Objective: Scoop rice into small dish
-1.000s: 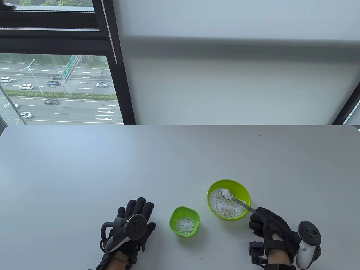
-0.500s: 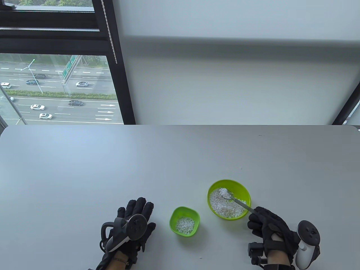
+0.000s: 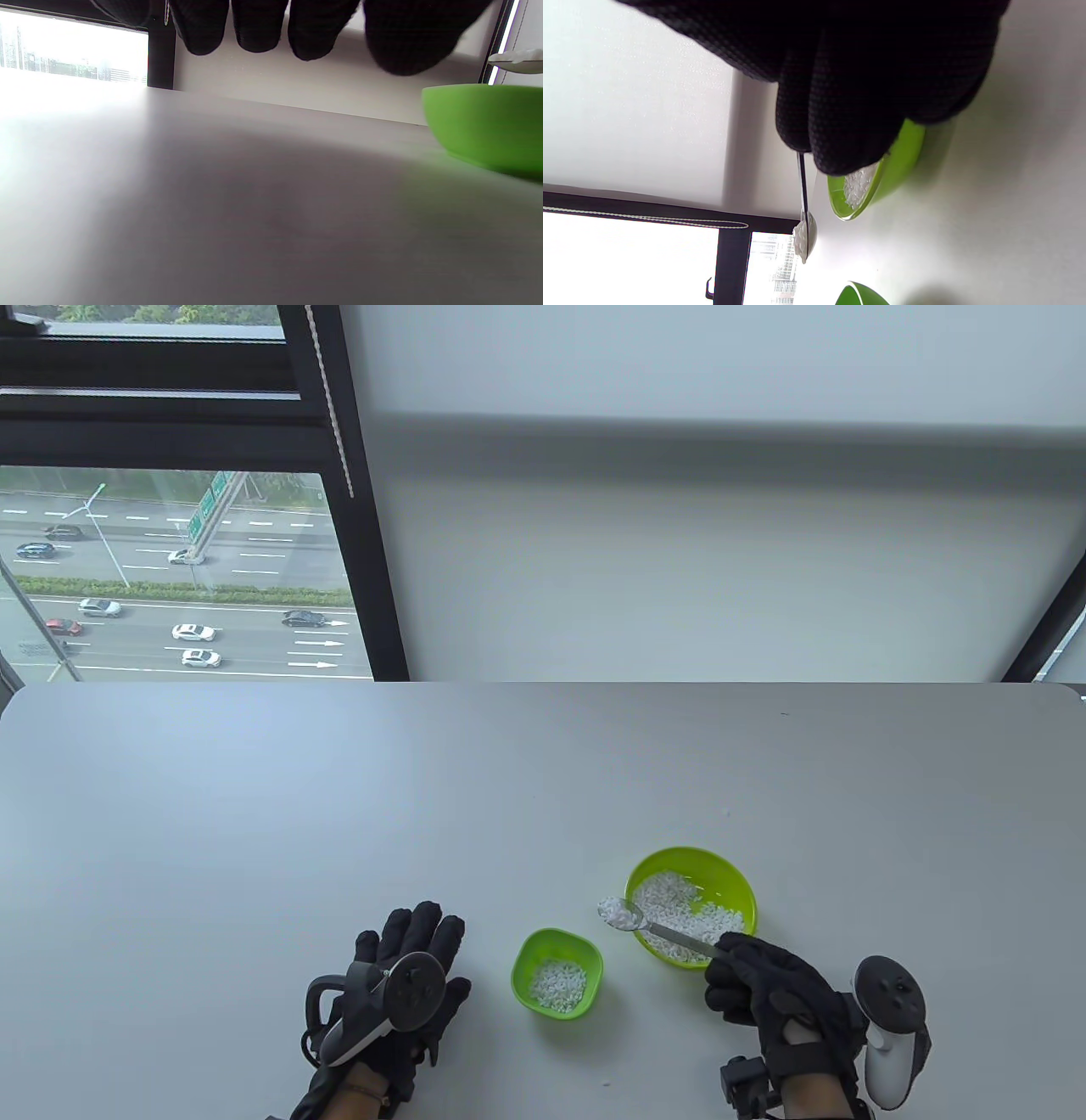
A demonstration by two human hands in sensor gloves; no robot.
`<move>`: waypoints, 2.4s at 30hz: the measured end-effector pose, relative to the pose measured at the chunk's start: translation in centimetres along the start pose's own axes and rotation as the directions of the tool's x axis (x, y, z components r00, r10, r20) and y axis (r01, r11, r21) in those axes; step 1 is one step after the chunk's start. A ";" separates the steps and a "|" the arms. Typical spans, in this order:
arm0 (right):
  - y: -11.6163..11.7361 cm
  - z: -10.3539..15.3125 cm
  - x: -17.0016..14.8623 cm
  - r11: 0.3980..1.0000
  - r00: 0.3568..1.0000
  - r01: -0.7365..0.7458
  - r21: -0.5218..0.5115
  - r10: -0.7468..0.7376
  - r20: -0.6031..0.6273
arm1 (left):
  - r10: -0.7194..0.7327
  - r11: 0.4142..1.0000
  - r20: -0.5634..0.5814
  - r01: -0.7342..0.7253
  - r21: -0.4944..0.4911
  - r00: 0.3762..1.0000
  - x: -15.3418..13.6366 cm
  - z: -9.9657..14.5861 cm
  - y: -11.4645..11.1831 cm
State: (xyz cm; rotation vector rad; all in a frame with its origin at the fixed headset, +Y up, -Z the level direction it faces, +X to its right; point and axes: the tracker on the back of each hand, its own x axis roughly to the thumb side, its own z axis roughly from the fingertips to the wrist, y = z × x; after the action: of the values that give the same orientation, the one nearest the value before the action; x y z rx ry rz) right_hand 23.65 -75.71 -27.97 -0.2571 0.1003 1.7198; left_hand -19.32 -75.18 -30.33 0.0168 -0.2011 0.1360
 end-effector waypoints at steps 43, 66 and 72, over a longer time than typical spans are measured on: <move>0.8 0.1 0.6 0.993 0.989 -0.118 -0.026 0.120 0.084 | 0.000 1.000 -0.001 0.000 -0.003 1.000 0.1 0.0 0.0; -4.1 0.6 1.0 0.811 0.904 -0.394 -0.433 0.427 -0.023 | 0.003 1.000 0.001 -0.003 -0.004 1.000 0.1 0.0 -0.1; -3.7 -0.3 -0.4 0.930 0.969 -0.248 -0.271 0.241 -0.061 | 0.002 1.000 0.001 -0.002 -0.004 1.000 0.1 0.0 -0.1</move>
State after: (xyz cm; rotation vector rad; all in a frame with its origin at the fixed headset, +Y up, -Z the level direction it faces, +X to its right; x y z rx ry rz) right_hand 27.38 -75.56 -27.92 -0.4923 -0.0951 1.9801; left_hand -19.23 -75.26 -30.28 0.0123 -0.2028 0.1377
